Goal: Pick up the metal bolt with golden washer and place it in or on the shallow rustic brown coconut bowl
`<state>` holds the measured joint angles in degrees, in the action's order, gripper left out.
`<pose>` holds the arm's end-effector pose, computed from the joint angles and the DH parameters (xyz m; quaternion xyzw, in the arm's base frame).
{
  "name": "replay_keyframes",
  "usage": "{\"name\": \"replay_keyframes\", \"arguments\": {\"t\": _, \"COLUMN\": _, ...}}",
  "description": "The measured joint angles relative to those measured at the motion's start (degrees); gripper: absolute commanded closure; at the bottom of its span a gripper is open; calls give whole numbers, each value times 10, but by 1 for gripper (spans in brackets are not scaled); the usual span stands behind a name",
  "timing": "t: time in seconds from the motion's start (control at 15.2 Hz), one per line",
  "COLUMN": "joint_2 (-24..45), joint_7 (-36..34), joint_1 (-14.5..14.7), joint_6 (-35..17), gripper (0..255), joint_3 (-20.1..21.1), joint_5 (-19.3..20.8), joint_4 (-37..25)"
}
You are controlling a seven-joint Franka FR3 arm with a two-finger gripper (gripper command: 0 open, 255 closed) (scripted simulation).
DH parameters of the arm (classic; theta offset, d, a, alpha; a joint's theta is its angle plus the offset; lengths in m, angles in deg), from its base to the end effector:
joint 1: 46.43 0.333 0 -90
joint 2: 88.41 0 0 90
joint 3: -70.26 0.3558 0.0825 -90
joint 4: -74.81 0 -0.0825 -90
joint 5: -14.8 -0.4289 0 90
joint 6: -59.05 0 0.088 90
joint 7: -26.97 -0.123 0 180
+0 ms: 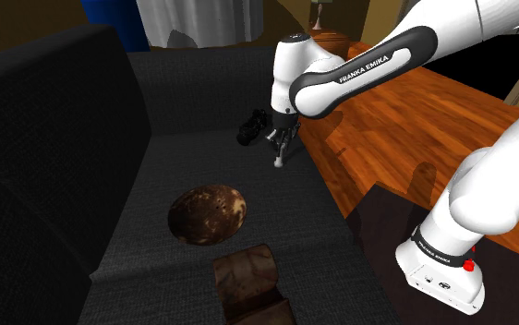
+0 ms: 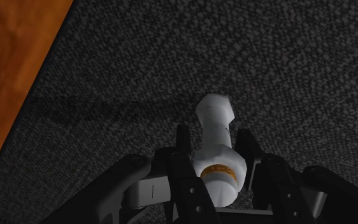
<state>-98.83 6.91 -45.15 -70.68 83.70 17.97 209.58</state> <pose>0.5003 0.1305 0.4073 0.9976 -0.0307 0.0549 0.0280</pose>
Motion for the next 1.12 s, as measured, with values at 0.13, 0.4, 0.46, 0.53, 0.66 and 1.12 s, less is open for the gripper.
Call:
{"name": "replay_keyframes", "arguments": {"t": 0.13, "joint_2": 0, "joint_7": 0, "joint_1": 0, "joint_6": 0, "gripper": 255, "joint_3": 0, "joint_5": 0, "joint_4": 0}}
{"name": "replay_keyframes", "arguments": {"t": 0.4, "joint_2": -10, "joint_7": 5, "joint_1": 0, "joint_6": 24, "gripper": 255, "joint_3": -2, "joint_5": -4, "joint_4": -14}}
{"name": "replay_keyframes", "arguments": {"t": 0.46, "joint_2": -14, "joint_7": 6, "joint_1": 1, "joint_6": 33, "gripper": 255, "joint_3": -2, "joint_5": -5, "joint_4": -19}}
{"name": "replay_keyframes", "arguments": {"t": 0.53, "joint_2": -16, "joint_7": 7, "joint_1": 1, "joint_6": 38, "gripper": 255, "joint_3": -3, "joint_5": -6, "joint_4": -23}}
{"name": "replay_keyframes", "arguments": {"t": 0.66, "joint_2": -22, "joint_7": 9, "joint_1": 1, "joint_6": 56, "gripper": 255, "joint_3": -3, "joint_5": -8, "joint_4": -35}}
{"name": "replay_keyframes", "arguments": {"t": 1.12, "joint_2": -40, "joint_7": 18, "joint_1": 1, "joint_6": 111, "gripper": 255, "joint_3": -7, "joint_5": -13, "joint_4": -72}}
